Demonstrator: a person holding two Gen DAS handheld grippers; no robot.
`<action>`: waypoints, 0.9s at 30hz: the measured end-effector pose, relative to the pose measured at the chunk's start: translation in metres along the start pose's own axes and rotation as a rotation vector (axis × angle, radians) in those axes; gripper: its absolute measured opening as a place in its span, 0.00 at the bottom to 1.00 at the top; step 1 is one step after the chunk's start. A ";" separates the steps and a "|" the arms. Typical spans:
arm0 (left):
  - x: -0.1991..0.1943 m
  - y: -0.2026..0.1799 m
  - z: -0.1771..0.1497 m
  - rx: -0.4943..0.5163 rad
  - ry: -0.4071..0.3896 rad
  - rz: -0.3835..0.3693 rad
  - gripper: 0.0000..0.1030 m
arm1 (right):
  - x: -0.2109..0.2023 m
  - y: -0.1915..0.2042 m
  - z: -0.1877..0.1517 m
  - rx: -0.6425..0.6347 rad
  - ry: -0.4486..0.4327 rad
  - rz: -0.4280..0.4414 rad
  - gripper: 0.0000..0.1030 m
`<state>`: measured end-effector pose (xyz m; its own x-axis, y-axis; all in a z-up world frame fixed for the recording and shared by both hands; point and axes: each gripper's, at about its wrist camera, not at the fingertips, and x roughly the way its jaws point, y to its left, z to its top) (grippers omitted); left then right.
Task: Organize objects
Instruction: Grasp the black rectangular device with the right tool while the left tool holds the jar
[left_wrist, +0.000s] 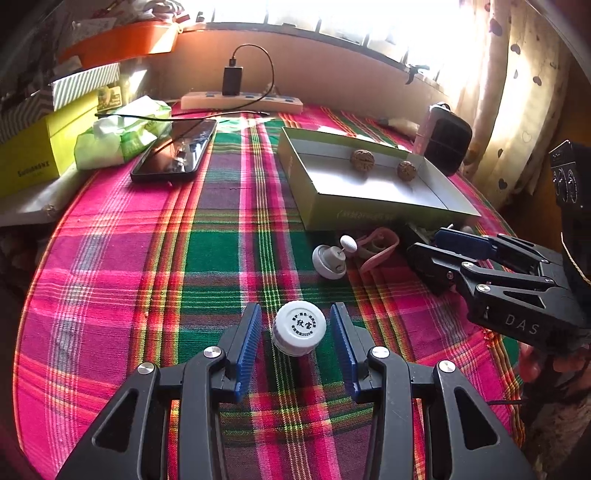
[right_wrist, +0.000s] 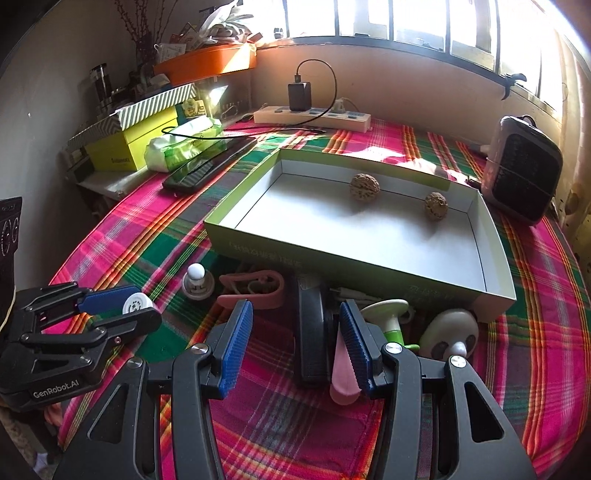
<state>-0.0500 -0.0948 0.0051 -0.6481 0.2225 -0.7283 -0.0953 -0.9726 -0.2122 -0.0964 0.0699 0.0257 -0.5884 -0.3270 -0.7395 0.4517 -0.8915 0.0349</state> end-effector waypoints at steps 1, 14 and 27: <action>0.000 0.000 0.000 -0.002 0.000 -0.003 0.36 | 0.002 0.001 0.001 -0.005 0.004 -0.006 0.49; 0.000 0.001 0.000 -0.004 0.000 -0.007 0.36 | 0.000 0.010 -0.007 -0.004 0.018 0.087 0.49; 0.000 0.001 0.000 -0.004 -0.001 -0.006 0.36 | -0.015 0.023 -0.015 -0.036 -0.013 0.165 0.49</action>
<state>-0.0503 -0.0959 0.0049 -0.6479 0.2287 -0.7266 -0.0966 -0.9708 -0.2194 -0.0668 0.0593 0.0274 -0.5131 -0.4722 -0.7167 0.5663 -0.8138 0.1307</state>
